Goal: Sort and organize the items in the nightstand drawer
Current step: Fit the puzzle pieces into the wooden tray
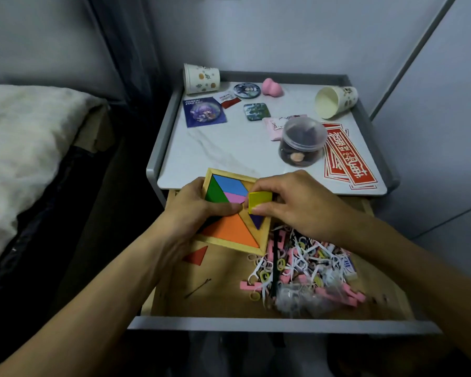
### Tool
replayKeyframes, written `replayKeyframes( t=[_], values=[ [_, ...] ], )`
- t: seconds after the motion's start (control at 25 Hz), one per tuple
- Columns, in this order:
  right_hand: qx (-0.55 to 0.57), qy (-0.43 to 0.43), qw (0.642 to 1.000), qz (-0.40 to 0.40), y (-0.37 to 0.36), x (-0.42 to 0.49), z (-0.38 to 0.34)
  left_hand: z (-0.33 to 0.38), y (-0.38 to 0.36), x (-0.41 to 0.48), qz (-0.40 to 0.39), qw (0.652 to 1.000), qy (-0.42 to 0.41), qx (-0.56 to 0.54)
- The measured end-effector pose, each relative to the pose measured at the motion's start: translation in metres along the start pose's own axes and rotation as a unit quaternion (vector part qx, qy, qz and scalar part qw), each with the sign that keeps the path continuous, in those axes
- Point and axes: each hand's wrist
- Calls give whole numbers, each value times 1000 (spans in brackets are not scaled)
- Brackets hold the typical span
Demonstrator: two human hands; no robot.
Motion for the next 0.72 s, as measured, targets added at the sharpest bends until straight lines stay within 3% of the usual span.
replayKeyframes(
  t=[0.48, 0.72],
  values=[
    [-37, 29, 999, -10, -3, -5, -1, 0, 0, -1, 1, 999, 11, -35],
    [128, 40, 987, 92, -1, 0, 2, 1, 1, -2, 1, 999, 7, -48]
  ],
)
Point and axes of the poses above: each hand's wrist, its own x-axis towards the middle knuckle, its own y-axis out of the back of the hand, z = x × y, and after that the axes turned 14 degrees about -z, right-handed
